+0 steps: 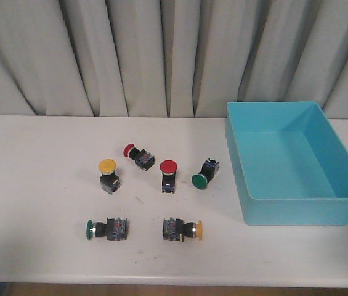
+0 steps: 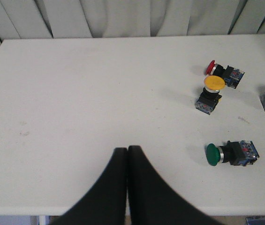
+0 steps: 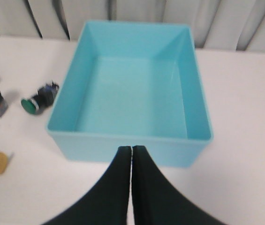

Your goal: Pick red and yellow buttons and place in box

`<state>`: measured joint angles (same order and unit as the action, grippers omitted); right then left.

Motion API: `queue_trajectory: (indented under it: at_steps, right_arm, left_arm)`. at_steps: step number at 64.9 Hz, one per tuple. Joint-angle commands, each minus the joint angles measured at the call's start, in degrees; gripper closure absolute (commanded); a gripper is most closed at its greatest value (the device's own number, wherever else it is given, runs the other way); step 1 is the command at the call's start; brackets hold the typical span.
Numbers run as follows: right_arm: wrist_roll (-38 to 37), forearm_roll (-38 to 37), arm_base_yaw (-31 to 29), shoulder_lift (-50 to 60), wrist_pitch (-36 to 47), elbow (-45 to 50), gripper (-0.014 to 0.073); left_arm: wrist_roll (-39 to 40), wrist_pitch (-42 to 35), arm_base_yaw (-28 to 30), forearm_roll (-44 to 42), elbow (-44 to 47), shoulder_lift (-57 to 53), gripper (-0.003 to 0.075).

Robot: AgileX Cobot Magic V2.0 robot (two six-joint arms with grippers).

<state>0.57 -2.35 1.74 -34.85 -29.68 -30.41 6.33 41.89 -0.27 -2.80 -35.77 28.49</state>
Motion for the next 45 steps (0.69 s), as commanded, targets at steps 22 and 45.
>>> queue_trajectory:
  at_steps: [22, 45]
  right_arm:
    - [0.7, -0.3, -0.4, -2.3, -2.1, -1.4, 0.0524]
    - [0.7, -0.2, -0.4, -2.3, -3.8, -1.4, 0.0097]
  left_arm:
    - [0.0, -3.6, 0.0, -1.8, -1.5, 1.4, 0.0651]
    - [0.0, -4.6, 0.0, -1.9, -1.5, 1.4, 0.0239]
